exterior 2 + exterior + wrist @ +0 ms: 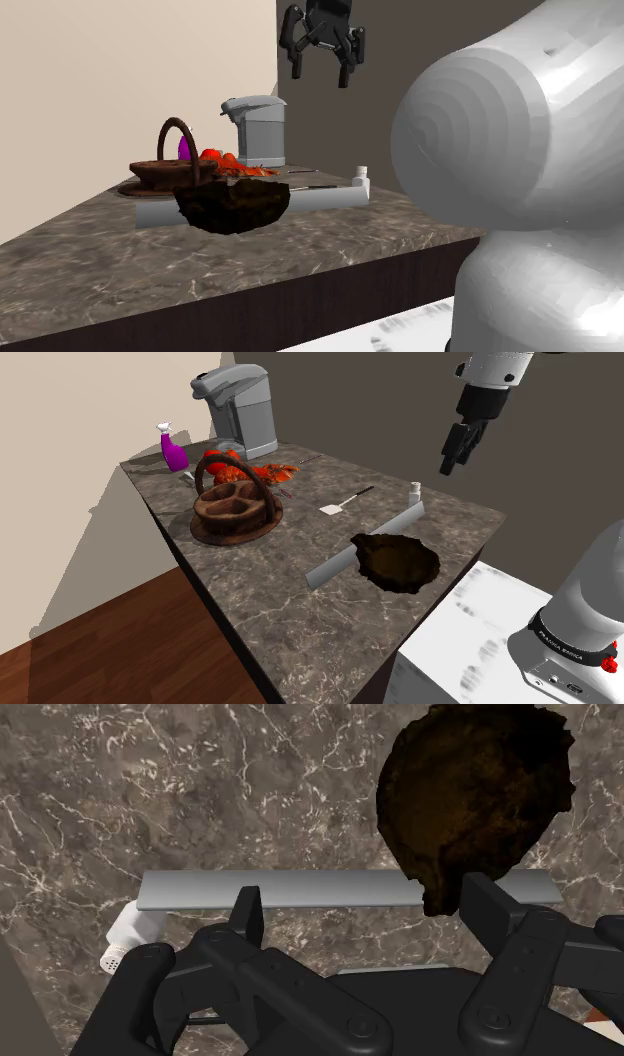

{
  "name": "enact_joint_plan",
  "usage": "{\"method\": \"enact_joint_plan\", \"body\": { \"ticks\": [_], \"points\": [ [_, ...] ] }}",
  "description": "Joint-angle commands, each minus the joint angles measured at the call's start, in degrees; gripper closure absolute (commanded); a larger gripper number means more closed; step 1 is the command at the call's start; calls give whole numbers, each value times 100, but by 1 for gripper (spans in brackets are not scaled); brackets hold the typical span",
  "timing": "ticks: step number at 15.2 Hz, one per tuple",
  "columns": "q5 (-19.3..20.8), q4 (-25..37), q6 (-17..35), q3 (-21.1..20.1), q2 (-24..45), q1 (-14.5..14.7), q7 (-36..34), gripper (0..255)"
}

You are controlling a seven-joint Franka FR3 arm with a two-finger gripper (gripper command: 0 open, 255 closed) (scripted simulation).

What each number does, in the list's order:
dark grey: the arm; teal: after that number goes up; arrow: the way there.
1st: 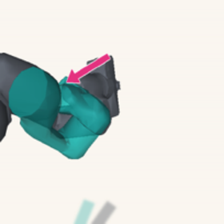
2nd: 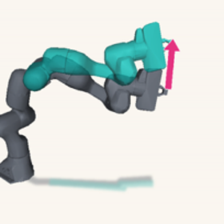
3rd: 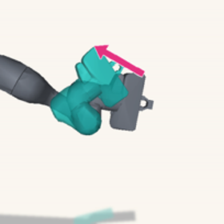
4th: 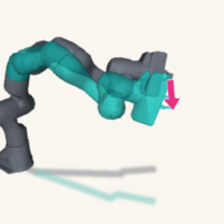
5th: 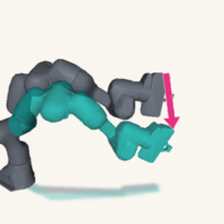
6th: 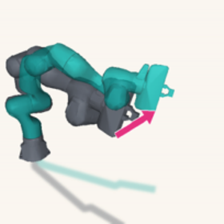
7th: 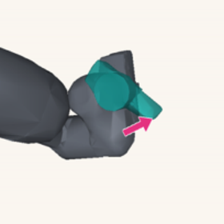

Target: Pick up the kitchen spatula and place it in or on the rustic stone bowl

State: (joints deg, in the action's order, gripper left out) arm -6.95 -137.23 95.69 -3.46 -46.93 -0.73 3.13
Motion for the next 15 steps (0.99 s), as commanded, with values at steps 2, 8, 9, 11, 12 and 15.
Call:
{"method": "enact_joint_plan", "body": {
  "ticks": [2,8,9,11,12,15],
  "points": [
    [96,-11,108,125,134,29,308,0],
    [584,172,767,823,1156,237,2093,0],
    [644,242,873,928,1356,276,2382,0],
    [738,413,1076,1119,1774,354,2956,0],
    [775,514,1172,1210,1991,396,3239,0],
    [834,870,1434,1448,2666,520,4081,0]
  ]
}}
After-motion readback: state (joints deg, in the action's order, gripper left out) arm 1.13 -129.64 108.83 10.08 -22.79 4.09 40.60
